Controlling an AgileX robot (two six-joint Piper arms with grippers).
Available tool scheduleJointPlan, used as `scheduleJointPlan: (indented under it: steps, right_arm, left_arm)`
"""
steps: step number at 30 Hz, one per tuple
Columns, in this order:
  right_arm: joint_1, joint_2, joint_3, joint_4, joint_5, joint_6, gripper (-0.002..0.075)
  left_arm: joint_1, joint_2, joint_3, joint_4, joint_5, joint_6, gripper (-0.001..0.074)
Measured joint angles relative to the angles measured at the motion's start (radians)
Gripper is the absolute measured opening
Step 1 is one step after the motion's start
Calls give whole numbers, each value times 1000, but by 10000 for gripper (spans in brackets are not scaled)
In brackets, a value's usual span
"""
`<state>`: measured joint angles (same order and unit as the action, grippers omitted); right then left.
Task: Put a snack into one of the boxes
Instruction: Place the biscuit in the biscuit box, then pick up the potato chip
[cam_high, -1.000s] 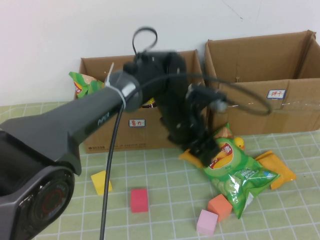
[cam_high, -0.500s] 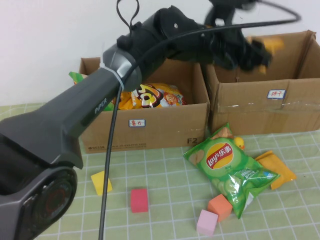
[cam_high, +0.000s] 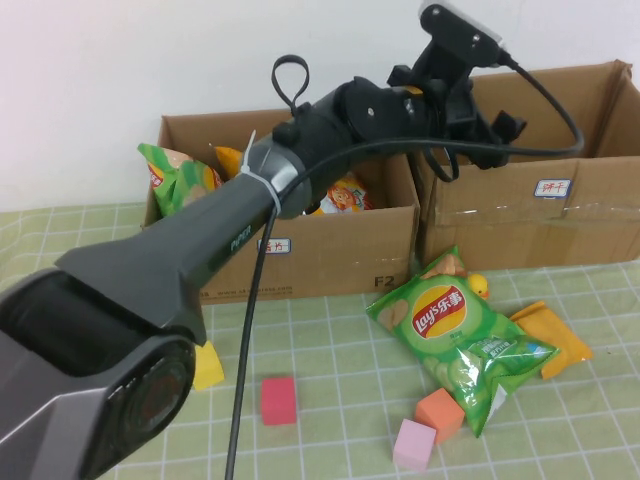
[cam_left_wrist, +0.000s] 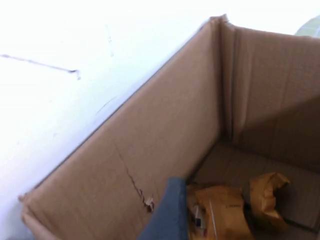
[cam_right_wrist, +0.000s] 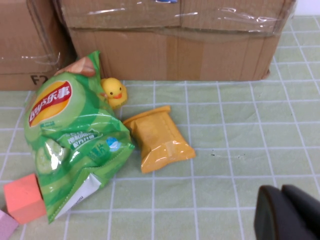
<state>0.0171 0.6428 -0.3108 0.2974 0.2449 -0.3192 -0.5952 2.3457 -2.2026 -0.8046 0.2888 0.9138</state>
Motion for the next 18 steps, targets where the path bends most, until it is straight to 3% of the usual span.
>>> scheduleJointPlan:
  steps: [2, 5, 12, 15, 18]
  right_arm:
    - [0, 0, 0, 0, 0, 0, -2]
    - [0, 0, 0, 0, 0, 0, -2]
    - [0, 0, 0, 0, 0, 0, -2]
    - [0, 0, 0, 3, 0, 0, -2]
    - [0, 0, 0, 8, 0, 0, -2]
  left_arm:
    - [-2, -14, 0, 52, 24, 7, 634]
    - [-4, -45, 0, 205, 95, 7, 519]
    - [-2, -189, 0, 550, 406, -180, 111]
    - [0, -254, 0, 648, 549, -237, 33]
    - [0, -328, 0, 748, 729, -258, 6]
